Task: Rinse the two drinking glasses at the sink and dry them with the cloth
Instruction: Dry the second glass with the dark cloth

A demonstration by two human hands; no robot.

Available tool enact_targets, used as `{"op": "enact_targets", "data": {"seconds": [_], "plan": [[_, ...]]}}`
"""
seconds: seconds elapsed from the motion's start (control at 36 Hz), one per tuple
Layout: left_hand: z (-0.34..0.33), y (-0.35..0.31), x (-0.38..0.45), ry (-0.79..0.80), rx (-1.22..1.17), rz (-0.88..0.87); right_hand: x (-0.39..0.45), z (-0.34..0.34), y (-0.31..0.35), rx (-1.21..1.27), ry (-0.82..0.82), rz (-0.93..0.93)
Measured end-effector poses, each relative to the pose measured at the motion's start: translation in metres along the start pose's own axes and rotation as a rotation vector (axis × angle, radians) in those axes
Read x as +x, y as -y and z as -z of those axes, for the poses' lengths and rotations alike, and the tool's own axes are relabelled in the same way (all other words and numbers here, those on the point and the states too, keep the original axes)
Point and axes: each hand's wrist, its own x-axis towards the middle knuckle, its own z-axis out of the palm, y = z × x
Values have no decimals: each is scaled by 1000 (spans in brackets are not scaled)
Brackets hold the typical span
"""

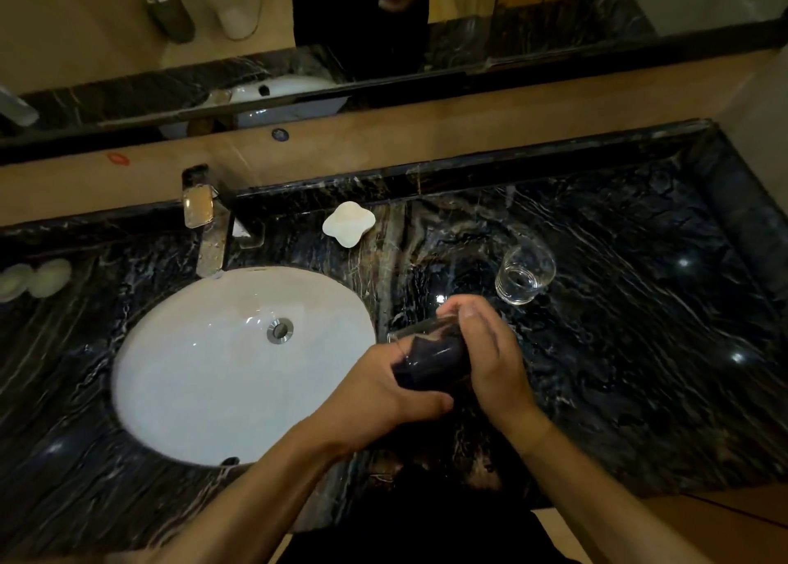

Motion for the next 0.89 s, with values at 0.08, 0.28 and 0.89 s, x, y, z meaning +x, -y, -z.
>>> {"op": "enact_targets", "data": {"seconds": [0.08,0.28,0.89], "plan": [[3,10,7,5,483,-304,9,-1,10,99,4,-321],[13,33,14,80,1388,-797,21,15,11,-29,323,-835],[-7,10,11,-81,461,-228,2,-6,2,38,-105,-266]]}}
